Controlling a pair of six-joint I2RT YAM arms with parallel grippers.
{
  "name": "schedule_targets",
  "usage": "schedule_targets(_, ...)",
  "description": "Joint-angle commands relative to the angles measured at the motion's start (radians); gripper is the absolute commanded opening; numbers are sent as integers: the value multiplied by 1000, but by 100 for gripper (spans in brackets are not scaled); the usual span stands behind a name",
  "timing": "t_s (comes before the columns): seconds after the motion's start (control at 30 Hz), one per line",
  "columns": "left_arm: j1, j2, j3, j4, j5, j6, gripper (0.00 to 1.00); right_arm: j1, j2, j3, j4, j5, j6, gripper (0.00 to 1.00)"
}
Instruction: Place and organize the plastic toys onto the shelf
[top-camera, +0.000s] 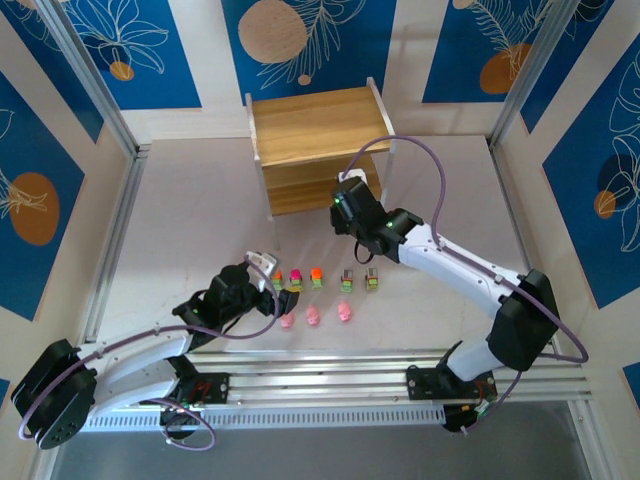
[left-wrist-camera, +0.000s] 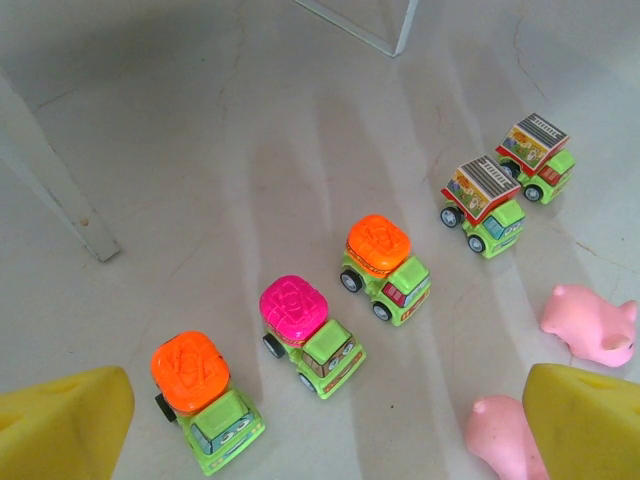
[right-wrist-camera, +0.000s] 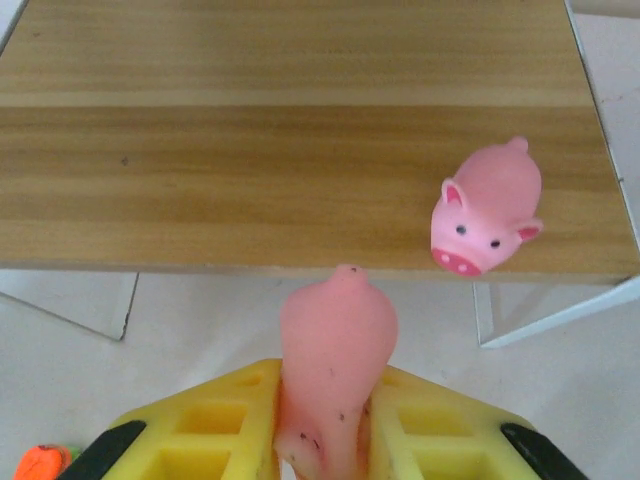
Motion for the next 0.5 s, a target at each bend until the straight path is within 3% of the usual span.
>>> schedule_targets(0.0, 10, 1, 31, 16, 6, 7, 100, -12, 18, 54, 12, -20, -37, 23)
schedule_targets(0.47, 10, -6, 29, 11, 1, 10, 100, -42, 91, 101, 25, -35, -29, 23)
